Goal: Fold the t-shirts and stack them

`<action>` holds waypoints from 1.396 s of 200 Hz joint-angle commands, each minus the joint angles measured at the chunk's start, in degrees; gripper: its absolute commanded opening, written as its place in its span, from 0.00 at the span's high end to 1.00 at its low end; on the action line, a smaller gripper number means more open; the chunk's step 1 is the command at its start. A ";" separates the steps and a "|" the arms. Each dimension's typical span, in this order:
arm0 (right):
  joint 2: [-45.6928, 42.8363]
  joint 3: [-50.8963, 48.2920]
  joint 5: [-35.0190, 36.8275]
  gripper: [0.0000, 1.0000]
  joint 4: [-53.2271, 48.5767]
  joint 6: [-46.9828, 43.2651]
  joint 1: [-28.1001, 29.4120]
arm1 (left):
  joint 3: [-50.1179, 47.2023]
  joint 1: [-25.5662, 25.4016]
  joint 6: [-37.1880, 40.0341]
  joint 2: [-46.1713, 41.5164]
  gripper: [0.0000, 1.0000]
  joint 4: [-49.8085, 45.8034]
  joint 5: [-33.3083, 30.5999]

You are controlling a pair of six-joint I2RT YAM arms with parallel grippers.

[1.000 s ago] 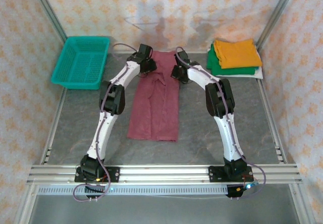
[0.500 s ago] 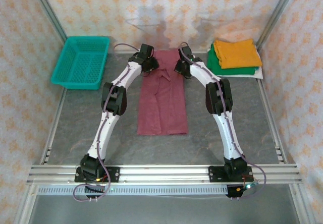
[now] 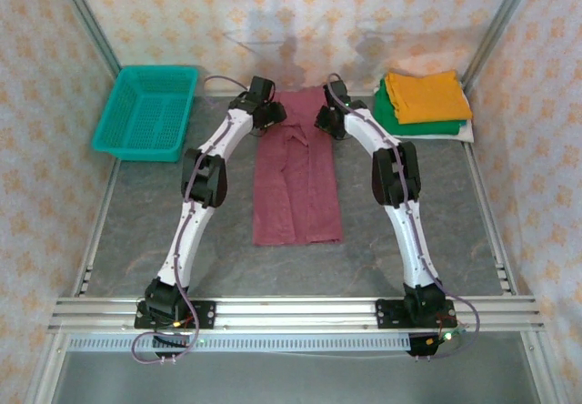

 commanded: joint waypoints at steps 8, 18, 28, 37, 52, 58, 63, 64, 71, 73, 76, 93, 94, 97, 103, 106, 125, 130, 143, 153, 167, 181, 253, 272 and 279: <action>-14.71 -6.15 -0.47 0.58 -0.47 -0.68 -0.28 | -6.09 1.01 5.14 -16.57 0.48 0.54 -5.41; -18.59 -9.07 -1.02 0.57 -0.58 -1.75 -0.32 | -11.33 1.07 5.63 -21.64 0.47 2.55 -5.71; -22.05 -12.68 -2.12 0.56 -0.19 -2.58 -0.25 | -18.25 1.05 6.21 -27.40 0.47 5.11 -5.59; -26.52 -18.43 -3.03 0.54 1.38 -3.35 -0.10 | -26.83 0.99 6.38 -33.57 0.47 8.49 -5.33; -36.24 -31.78 -3.93 0.54 6.94 -4.88 0.66 | -44.08 0.88 6.11 -45.38 0.47 15.89 -4.31; -41.06 -38.60 -4.63 0.53 10.62 -5.40 0.96 | -51.50 0.79 5.93 -50.51 0.46 19.10 -4.15; -45.02 -44.15 -5.61 0.52 13.92 -5.52 1.35 | -57.63 0.70 5.71 -55.13 0.46 21.54 -4.21; -45.82 -45.36 -5.84 0.52 14.71 -5.61 1.39 | -58.83 0.68 5.64 -55.87 0.46 21.98 -4.13; -51.08 -53.17 -7.56 0.50 19.37 -5.32 1.59 | -66.31 0.67 5.42 -61.46 0.45 24.45 -4.23; -52.32 -55.23 -8.13 0.50 20.75 -5.19 1.73 | -68.90 0.66 5.40 -62.79 0.45 25.30 -4.29; -54.57 -58.27 -8.97 0.49 22.60 -4.94 1.81 | -72.19 0.60 5.40 -65.19 0.44 26.34 -4.23; -64.29 -72.42 -14.47 0.47 30.48 -3.00 2.52 | -87.65 0.65 4.94 -76.04 0.37 29.41 -3.30; -65.29 -74.09 -15.15 0.47 30.94 -2.85 2.60 | -88.34 0.66 4.99 -76.57 0.36 29.43 -3.10; -66.21 -75.40 -15.80 0.47 31.21 -2.77 2.75 | -90.41 0.64 5.15 -78.11 0.36 29.40 -2.55; -68.52 -78.53 -17.08 0.47 31.19 -2.19 3.05 | -92.96 0.63 5.67 -80.75 0.36 28.35 -1.04; -69.70 -79.66 -17.49 0.47 30.93 -1.79 3.29 | -94.50 0.73 5.96 -82.02 0.36 27.58 -0.35; -75.51 -87.71 -21.26 0.46 29.91 0.89 4.54 | -101.74 0.63 6.35 -87.87 0.37 21.28 5.53; -76.86 -89.92 -22.00 0.46 30.04 1.76 4.96 | -103.19 0.62 6.00 -89.02 0.37 19.27 6.88; -79.35 -94.41 -22.39 0.44 30.16 3.01 5.80 | -107.53 0.41 4.88 -91.91 0.37 16.78 11.05; -79.82 -96.94 -22.34 0.44 30.39 3.75 5.91 | -111.43 0.09 3.12 -94.04 0.38 16.89 13.10; -79.30 -99.43 -21.91 0.45 30.58 4.46 5.91 | -115.86 -0.61 0.28 -96.32 0.41 17.33 15.06; -78.21 -100.85 -21.96 0.46 31.87 4.76 5.91 | -117.99 -1.80 -0.89 -97.30 0.42 16.71 15.38; -72.00 -100.34 -20.91 0.48 35.71 2.13 5.91 | -119.23 -8.16 -3.30 -90.15 0.46 20.22 17.18; -71.66 -101.04 -20.67 0.48 36.70 2.24 5.91 | -118.53 -9.08 -3.05 -87.60 0.46 20.94 16.86; -71.45 -101.36 -20.65 0.49 37.10 2.23 5.91 | -118.25 -9.29 -2.88 -86.70 0.46 21.26 16.80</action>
